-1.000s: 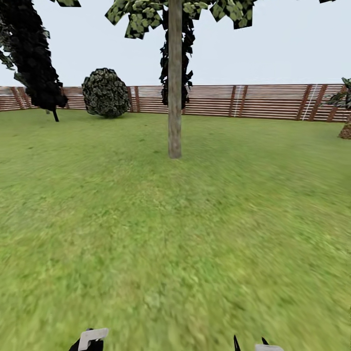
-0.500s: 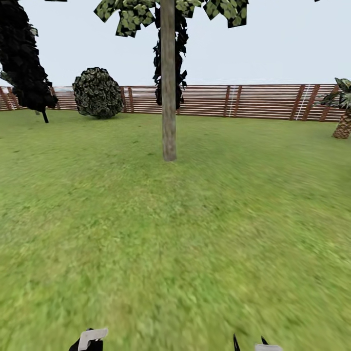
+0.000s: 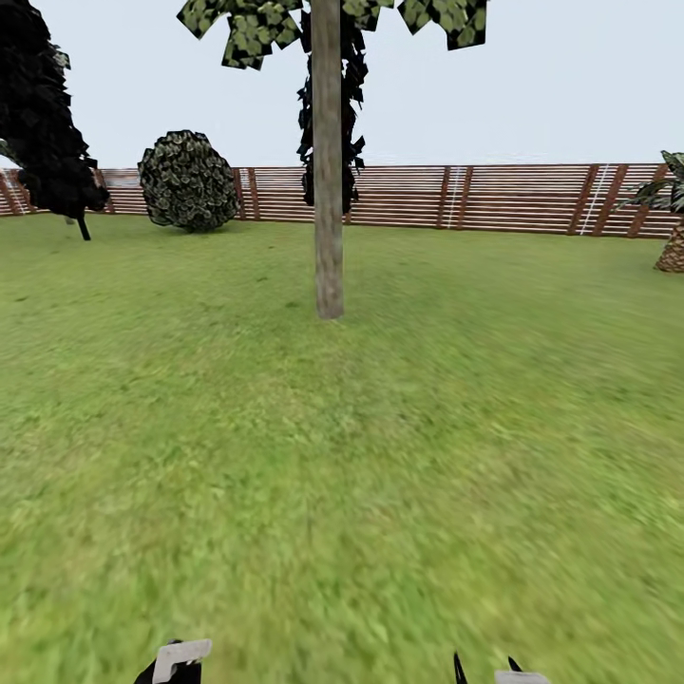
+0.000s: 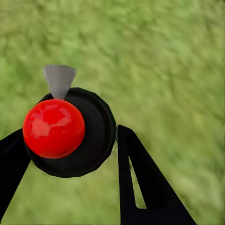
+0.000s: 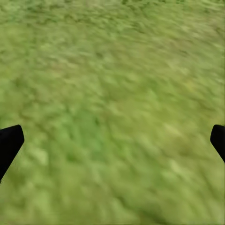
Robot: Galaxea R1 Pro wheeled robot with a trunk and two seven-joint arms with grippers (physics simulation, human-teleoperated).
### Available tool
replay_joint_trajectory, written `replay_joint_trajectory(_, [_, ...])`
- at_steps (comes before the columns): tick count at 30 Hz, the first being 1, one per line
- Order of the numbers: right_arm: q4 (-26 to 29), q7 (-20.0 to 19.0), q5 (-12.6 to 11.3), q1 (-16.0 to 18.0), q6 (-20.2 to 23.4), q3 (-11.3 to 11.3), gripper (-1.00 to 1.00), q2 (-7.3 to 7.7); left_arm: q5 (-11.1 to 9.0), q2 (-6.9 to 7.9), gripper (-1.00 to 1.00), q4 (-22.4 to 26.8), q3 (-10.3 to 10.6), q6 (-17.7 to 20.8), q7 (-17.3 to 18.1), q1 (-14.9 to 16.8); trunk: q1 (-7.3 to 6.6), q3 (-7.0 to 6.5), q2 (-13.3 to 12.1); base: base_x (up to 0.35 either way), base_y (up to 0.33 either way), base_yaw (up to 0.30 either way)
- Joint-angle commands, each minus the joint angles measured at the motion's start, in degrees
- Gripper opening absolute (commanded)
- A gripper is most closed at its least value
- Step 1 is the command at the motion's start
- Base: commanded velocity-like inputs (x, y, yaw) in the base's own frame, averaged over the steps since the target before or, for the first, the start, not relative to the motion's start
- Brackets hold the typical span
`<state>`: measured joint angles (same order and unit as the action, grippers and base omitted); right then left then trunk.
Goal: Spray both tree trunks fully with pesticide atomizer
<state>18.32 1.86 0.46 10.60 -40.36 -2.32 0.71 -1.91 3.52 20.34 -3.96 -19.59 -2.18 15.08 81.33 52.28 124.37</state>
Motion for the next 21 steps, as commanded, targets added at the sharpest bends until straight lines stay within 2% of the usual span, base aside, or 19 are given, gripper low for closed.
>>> replay_joint_trajectory(1, [0.0, 0.1, 0.1, 0.0, -0.2, -0.1, 1.00, -0.01, -0.2, 0.00, -1.00, 0.0, 0.0, -0.2, 0.0, 0.0, 0.02, 0.05, 0.0, 0.338, 0.000, 0.000])
replay_joint_trajectory(21, [-0.1, 0.1, 0.1, 0.0, -0.2, -0.1, 1.00, -0.01, -0.2, 0.00, -1.00, 0.0, 0.0, -0.2, 0.0, 0.0, 0.02, 0.05, 0.0, 0.338, 0.000, 0.000])
